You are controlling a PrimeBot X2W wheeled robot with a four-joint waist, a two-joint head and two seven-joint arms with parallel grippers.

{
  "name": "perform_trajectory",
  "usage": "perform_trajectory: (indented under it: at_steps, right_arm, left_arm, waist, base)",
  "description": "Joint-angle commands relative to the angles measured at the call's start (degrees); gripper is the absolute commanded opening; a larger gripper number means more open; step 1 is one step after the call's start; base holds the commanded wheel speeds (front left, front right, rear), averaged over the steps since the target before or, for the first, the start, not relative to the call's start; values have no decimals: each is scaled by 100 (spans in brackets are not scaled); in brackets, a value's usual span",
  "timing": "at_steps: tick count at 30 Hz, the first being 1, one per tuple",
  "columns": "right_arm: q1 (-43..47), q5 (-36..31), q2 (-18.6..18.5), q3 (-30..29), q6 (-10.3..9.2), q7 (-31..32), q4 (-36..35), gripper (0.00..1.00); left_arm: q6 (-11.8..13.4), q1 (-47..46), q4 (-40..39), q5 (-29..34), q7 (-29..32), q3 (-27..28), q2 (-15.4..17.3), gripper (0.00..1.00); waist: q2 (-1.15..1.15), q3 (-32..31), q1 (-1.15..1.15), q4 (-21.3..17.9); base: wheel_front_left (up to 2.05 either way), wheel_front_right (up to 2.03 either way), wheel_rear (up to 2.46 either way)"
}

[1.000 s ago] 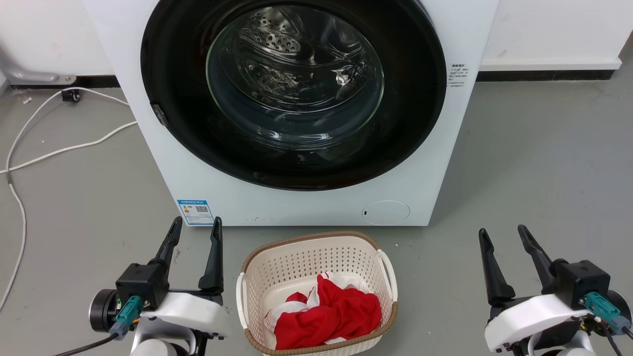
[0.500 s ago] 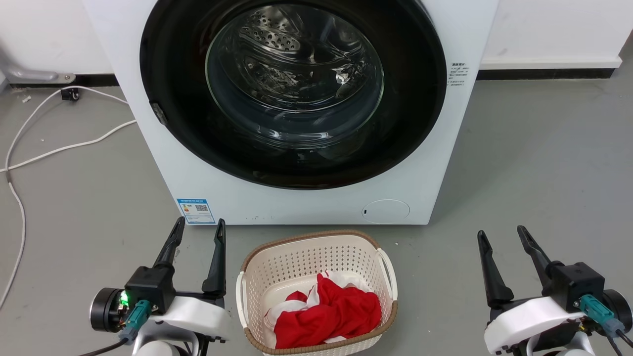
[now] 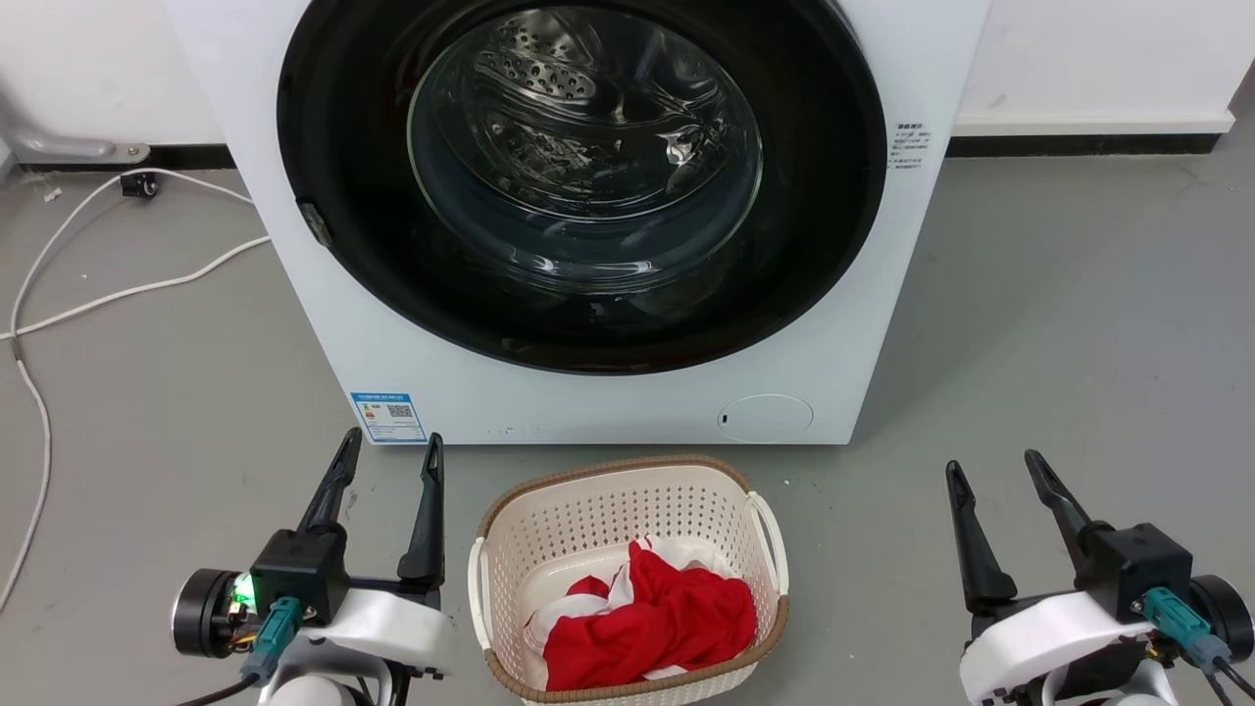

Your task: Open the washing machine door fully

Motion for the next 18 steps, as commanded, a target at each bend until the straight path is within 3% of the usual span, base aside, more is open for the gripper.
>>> perform_trajectory:
  at_steps: [1,8,9,10,18]
  right_arm:
    - [50,38,21,-9,-3,-25,10,100]
    - [50,120,21,-35,-3,2,46,100]
    - [50,170,21,-44,-3,6,60,45]
    - [48,199,21,-38,-3,12,75,1]
    - [-22,928,20,-154,-4,-291,164,0]
  left_arm:
    - [-15,56,-10,-6,-42,19,-13,100]
    - [-31,70,-16,8,-42,54,-42,100]
    - [-34,71,-17,10,-42,59,-46,100]
    - [-39,73,-16,13,-42,63,-50,100]
    - [-58,85,3,1,-42,109,-75,100]
  waist:
    - [0,0,0,3]
    - [0,11,0,11]
    - [0,13,0,11]
    - [0,14,0,11]
    - [0,22,0,14]
  base:
    - [0,0,0]
    - [0,0,0]
    - [0,0,0]
    - [0,0,0]
    - [0,0,0]
